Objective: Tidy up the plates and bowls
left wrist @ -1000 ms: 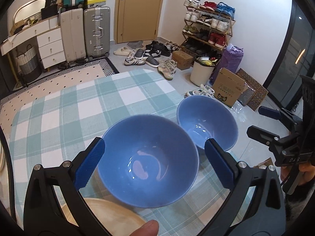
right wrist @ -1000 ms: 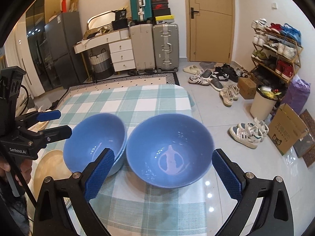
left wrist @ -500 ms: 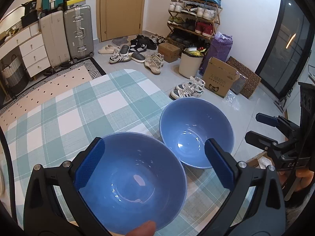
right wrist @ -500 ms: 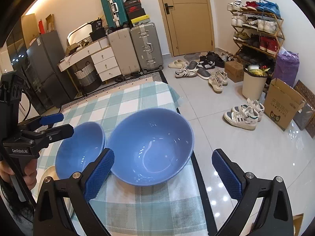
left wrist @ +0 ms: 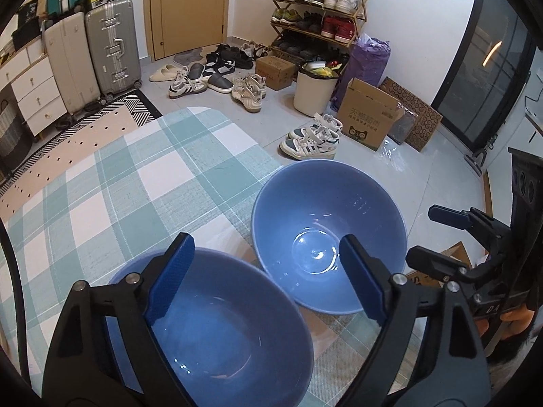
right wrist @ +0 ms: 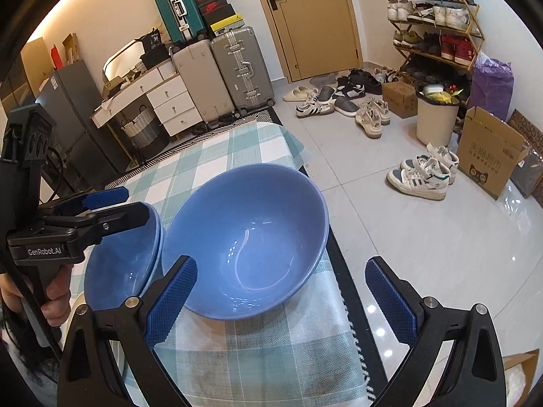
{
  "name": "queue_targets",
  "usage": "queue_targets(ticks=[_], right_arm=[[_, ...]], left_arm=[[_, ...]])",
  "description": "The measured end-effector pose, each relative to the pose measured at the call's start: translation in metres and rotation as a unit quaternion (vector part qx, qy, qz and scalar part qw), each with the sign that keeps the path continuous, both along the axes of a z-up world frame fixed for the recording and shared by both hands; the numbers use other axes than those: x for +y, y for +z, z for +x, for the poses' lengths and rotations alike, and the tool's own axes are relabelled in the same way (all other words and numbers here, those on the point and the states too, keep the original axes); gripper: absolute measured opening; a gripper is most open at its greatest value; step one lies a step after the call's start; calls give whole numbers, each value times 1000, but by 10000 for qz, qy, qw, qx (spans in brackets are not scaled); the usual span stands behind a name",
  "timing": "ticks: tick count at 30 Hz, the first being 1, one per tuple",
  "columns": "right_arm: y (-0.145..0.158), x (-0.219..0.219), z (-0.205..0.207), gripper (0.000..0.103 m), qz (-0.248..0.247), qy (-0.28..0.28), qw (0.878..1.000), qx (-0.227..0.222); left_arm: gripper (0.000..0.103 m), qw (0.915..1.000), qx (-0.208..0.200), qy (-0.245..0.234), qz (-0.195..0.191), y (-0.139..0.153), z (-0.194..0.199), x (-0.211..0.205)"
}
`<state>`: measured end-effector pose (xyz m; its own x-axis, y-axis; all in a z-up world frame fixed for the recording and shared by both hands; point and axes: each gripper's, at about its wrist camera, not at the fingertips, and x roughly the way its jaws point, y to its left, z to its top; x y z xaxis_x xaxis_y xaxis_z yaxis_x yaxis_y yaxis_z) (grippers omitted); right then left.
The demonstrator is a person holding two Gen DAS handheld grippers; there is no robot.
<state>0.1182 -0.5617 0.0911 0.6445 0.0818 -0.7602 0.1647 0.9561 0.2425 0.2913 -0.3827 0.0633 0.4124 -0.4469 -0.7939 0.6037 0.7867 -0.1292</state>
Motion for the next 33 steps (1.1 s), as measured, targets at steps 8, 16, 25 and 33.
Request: queue_targets(ticks=[8,16,25,33], right_arm=[[-11,-1,6,97,186,14,9998,29],[-25,2,13,75,271,4,9995,171],[-32,7,15,57,293,20,9993,224],[-32,6,11,43,165,-68,9996,208]], left_arm=[[59,9993,261,-192,163,-23,16,-24],[42,9981,419,-292,341,-47,35,-40],[30,9965,569,-266,551,-65,49,-39],[26,9963,500,-302,631,-66,46,-40]])
